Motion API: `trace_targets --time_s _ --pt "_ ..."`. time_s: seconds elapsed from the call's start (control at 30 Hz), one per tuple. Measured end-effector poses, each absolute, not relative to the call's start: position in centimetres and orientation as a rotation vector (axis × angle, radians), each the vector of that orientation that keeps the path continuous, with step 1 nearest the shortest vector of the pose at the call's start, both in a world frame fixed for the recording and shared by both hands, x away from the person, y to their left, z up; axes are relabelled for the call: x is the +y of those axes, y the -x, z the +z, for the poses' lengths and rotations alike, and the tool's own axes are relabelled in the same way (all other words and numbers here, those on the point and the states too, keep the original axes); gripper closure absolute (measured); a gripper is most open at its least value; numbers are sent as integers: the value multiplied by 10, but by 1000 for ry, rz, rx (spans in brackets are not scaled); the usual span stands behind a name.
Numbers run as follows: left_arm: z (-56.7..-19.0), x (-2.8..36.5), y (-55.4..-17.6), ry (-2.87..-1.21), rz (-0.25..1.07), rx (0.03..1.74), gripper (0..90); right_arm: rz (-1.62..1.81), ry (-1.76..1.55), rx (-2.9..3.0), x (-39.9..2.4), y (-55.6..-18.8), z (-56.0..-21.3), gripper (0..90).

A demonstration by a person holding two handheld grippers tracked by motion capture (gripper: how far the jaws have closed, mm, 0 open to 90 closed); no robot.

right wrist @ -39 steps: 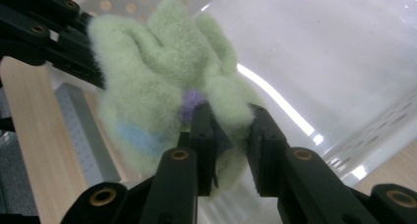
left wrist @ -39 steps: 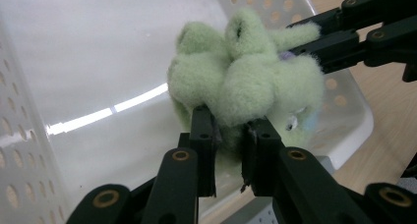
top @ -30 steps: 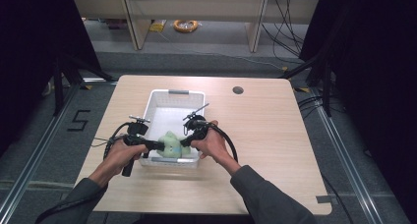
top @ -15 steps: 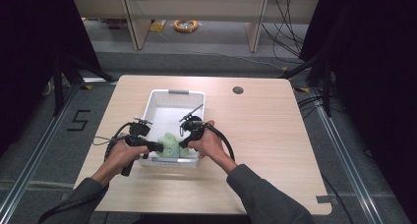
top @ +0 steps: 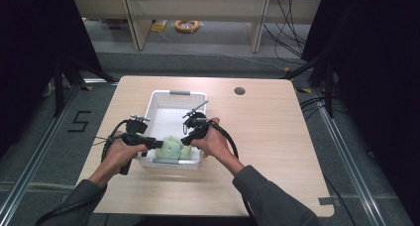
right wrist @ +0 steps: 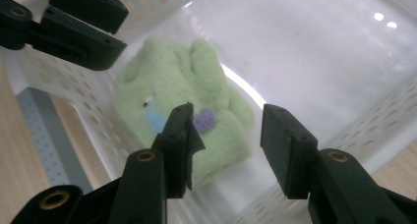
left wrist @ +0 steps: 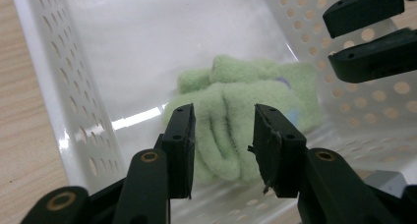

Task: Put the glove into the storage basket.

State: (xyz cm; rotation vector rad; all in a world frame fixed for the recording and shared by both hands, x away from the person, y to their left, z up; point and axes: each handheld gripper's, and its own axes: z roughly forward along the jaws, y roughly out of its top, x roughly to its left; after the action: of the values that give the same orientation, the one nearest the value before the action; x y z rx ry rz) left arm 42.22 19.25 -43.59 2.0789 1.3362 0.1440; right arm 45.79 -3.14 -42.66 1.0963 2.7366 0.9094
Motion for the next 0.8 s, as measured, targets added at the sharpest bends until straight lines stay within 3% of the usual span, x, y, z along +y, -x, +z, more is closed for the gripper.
trace_targets --time_s 0.2,0.47,0.8 --pt "-431 192 -419 -2071 158 1319 564 955 -1086 2729 -39 -456 -419 559" --pt "-426 178 -404 -2049 165 1292 430 1029 -1022 2672 -52 -449 -410 461" --pt "-416 158 -379 -1986 187 1218 345 1139 -978 2605 -78 -430 -397 395"
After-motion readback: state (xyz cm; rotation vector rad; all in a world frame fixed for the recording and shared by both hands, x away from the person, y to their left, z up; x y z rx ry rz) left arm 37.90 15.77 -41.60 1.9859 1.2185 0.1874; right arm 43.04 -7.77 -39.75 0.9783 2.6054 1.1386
